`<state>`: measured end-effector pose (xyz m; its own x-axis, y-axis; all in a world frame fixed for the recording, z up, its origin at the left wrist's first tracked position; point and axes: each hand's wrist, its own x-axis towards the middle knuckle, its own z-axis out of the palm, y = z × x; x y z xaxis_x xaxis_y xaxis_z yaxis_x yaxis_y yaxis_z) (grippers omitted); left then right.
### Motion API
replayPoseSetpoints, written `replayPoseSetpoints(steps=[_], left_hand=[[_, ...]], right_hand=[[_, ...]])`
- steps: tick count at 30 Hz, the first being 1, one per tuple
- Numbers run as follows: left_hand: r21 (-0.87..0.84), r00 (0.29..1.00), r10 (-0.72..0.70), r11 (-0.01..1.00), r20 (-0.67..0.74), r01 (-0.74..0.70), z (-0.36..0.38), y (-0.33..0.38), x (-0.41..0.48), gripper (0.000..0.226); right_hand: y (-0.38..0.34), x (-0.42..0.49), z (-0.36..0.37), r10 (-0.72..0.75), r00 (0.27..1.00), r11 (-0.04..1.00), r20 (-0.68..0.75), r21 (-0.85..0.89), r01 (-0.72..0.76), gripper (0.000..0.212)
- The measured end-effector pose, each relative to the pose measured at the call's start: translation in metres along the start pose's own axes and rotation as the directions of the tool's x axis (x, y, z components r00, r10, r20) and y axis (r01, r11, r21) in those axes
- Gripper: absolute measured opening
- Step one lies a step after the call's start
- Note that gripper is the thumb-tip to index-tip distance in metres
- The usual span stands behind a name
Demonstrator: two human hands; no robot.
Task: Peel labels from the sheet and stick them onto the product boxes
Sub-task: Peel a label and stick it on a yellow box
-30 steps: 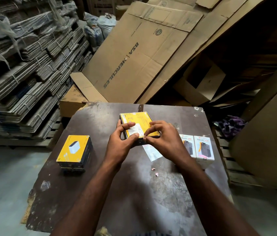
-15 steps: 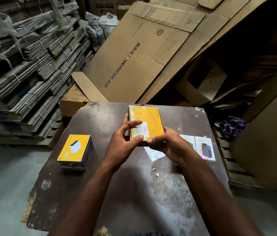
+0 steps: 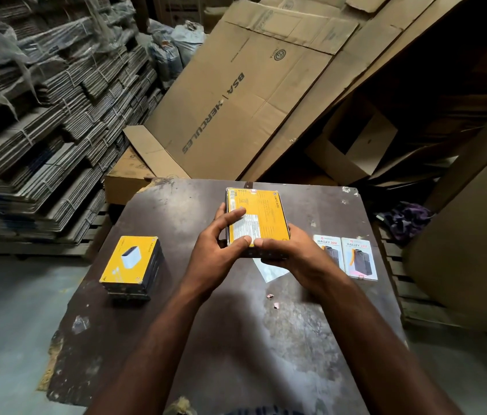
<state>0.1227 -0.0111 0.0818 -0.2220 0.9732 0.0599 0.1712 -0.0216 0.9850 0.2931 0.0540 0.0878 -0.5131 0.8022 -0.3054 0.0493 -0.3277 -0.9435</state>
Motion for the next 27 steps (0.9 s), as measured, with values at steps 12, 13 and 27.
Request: replayPoseSetpoints(steps=[12,13,27], left_hand=[[-0.170,0.973,-0.228,0.960,-0.024,0.221,0.004,0.003,0.002,0.032],[-0.230,0.957,-0.288,0.934,-0.023,0.275,0.004,0.006,0.003,0.027],[-0.328,0.902,-0.431,0.851,0.008,0.410,0.000,0.014,-0.002,0.021]], right_hand=[[0.003,0.003,0.014,0.101,0.973,0.983,-0.207,0.172,-0.065,0.044],[0.003,0.001,0.015,0.087,0.974,0.991,-0.211,0.120,-0.062,0.052],[0.014,-0.002,0.006,-0.253,0.966,0.768,-0.048,-0.617,0.171,0.048]])
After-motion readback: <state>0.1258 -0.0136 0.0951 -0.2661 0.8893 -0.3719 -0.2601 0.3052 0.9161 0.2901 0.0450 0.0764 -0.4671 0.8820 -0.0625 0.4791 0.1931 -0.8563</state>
